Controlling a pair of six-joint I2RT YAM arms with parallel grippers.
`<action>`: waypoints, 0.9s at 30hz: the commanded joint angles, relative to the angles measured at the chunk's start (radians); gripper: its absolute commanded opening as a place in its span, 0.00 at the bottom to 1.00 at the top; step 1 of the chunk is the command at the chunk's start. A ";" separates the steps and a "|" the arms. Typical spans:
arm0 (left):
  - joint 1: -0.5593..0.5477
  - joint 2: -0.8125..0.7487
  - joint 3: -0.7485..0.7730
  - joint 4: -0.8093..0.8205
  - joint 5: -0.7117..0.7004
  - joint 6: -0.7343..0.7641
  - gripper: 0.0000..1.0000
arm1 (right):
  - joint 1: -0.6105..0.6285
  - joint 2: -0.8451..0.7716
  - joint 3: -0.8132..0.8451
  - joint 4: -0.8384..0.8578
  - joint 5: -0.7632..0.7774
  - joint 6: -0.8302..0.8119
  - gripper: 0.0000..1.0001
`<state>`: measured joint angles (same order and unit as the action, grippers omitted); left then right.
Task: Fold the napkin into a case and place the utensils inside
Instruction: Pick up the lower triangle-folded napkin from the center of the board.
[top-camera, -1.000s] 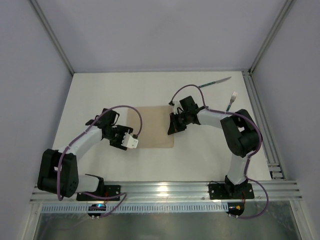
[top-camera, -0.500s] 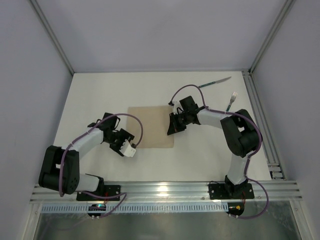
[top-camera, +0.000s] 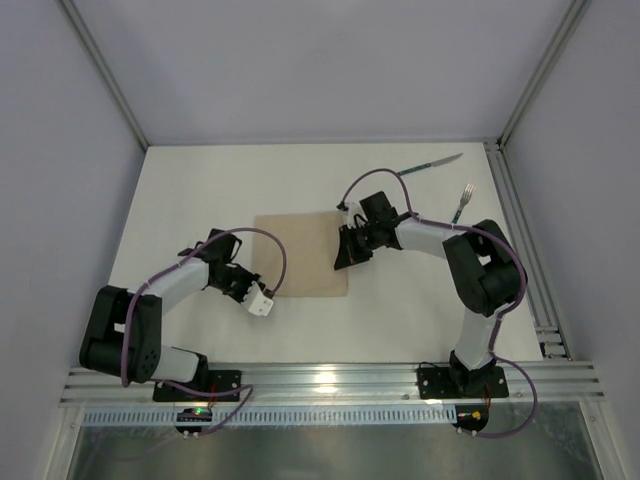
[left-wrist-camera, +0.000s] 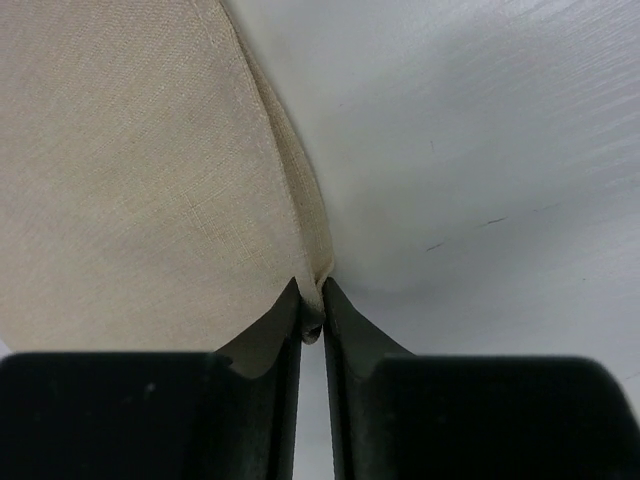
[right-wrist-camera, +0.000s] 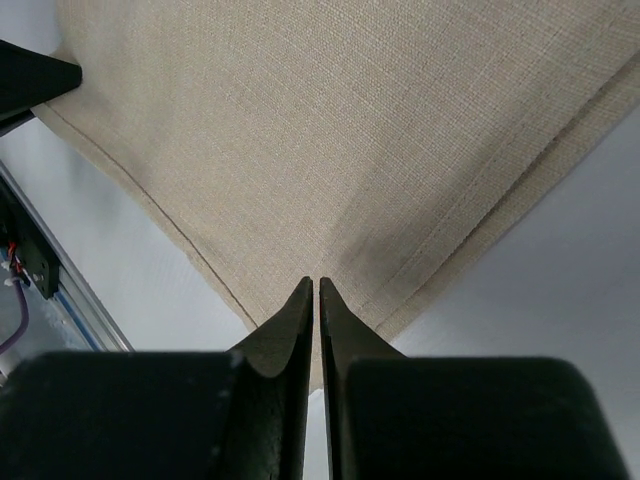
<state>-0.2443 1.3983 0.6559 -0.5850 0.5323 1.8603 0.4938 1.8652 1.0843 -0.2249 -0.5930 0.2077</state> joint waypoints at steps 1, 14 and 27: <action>-0.006 0.005 -0.007 0.004 0.080 -0.062 0.13 | 0.008 -0.098 -0.007 0.036 0.015 -0.027 0.09; 0.089 0.040 0.165 -0.168 0.298 -0.257 0.00 | 0.360 -0.423 -0.389 0.588 0.541 -0.507 0.59; 0.109 0.093 0.234 -0.265 0.337 -0.214 0.00 | 0.557 -0.220 -0.436 0.786 0.667 -0.676 0.68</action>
<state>-0.1417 1.4826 0.8524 -0.8070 0.8108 1.6306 1.0245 1.6081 0.6426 0.4297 -0.0101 -0.4316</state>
